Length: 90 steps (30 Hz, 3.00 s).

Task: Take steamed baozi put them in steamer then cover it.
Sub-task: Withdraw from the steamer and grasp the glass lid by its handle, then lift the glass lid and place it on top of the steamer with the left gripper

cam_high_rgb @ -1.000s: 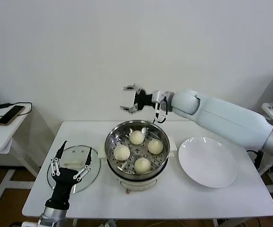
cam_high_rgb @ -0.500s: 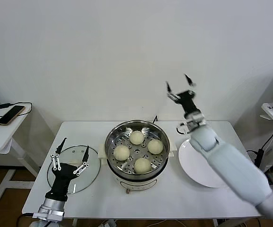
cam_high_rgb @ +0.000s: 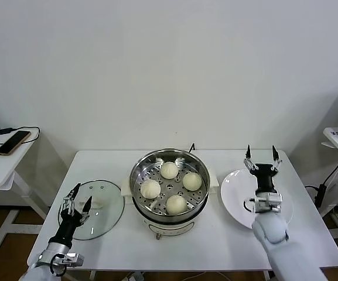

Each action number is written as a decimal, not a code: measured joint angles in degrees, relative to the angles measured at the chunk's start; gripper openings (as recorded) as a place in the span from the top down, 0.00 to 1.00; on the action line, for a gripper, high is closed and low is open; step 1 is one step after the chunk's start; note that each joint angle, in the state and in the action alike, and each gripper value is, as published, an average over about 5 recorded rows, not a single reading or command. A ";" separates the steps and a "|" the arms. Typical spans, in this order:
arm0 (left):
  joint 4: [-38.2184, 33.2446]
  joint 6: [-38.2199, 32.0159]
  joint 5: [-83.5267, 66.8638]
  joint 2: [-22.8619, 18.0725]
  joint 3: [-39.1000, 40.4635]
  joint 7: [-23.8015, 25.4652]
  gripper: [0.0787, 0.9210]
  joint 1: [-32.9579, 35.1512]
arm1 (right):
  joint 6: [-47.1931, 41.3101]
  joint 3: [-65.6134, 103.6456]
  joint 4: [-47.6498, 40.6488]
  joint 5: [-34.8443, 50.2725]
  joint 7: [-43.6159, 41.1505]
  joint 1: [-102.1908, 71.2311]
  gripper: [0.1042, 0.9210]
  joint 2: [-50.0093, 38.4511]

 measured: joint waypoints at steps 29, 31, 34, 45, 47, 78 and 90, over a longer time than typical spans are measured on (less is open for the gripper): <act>13.30 2.01 12.64 -2.08 2.60 -5.74 0.12 -7.05 | 0.70 6.90 0.54 -4.91 -1.55 -10.97 0.12 6.09; 13.98 1.97 12.80 -2.27 2.87 -5.94 0.12 -7.72 | 0.71 6.99 0.54 -5.04 -1.56 -11.10 0.12 6.28; 15.05 1.94 13.01 -2.48 3.25 -6.21 0.12 -8.77 | 0.72 7.09 0.54 -5.21 -1.58 -11.28 0.12 6.49; 18.86 1.34 13.72 -3.29 4.12 -7.59 0.12 -12.36 | 0.76 7.19 0.51 -5.84 -1.67 -11.64 0.12 7.11; 19.64 1.20 13.87 -3.35 4.20 -7.76 0.14 -12.95 | 0.76 7.18 0.56 -5.94 -1.67 -11.71 0.12 7.18; 17.37 -0.64 9.19 -1.90 2.09 -8.19 0.87 -12.90 | 1.06 7.41 1.05 -7.03 -1.88 -12.07 0.12 7.74; -5.70 5.27 4.63 1.31 0.60 -1.92 0.87 -10.47 | 0.70 7.54 1.75 -7.10 -1.89 -11.78 0.12 7.63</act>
